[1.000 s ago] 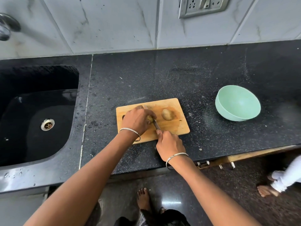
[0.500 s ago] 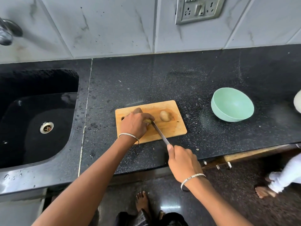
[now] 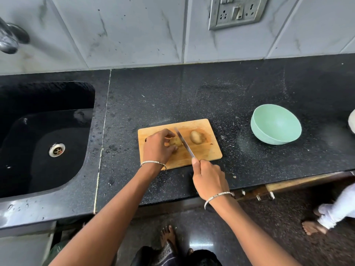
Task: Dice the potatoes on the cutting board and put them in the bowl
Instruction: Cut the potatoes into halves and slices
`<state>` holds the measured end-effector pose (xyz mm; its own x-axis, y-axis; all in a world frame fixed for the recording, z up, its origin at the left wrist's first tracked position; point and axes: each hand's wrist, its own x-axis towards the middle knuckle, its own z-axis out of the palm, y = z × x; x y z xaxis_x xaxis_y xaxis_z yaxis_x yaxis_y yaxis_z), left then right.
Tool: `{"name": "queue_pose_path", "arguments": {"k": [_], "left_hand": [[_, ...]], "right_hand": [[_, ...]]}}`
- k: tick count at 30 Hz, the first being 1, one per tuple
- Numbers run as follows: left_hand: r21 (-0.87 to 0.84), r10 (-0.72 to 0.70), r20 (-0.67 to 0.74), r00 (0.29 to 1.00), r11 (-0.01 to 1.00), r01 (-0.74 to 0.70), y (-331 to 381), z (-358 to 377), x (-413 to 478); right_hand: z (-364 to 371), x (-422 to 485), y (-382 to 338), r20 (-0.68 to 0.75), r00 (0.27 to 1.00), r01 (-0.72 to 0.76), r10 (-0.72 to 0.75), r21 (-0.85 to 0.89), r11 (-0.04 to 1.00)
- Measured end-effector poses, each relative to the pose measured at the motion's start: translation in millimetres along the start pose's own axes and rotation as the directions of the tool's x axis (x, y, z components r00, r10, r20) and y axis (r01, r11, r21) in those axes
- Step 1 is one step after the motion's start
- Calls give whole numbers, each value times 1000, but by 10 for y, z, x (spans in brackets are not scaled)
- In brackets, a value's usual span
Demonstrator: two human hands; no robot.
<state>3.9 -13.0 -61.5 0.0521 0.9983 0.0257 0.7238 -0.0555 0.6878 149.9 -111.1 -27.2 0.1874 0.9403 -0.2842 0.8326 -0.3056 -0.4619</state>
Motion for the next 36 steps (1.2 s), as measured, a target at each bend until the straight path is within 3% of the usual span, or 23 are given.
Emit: {"name": "queue_pose_path", "arguments": {"k": [12, 20, 28, 36], "left_hand": [[-58, -29, -40, 999, 998, 27, -114, 85, 3], [-9, 9, -81, 997, 1000, -10, -155, 153, -18], [-36, 33, -108, 994, 999, -37, -156, 162, -38], [-93, 10, -67, 998, 996, -16, -166, 125, -2]], "right_hand": [[63, 63, -104, 39, 999, 4, -3, -29, 1000], [137, 266, -242, 101, 994, -30, 31, -6, 1000], [258, 179, -141, 64, 998, -24, 30, -85, 996], [222, 144, -87, 43, 999, -8, 9, -11, 1000]]}}
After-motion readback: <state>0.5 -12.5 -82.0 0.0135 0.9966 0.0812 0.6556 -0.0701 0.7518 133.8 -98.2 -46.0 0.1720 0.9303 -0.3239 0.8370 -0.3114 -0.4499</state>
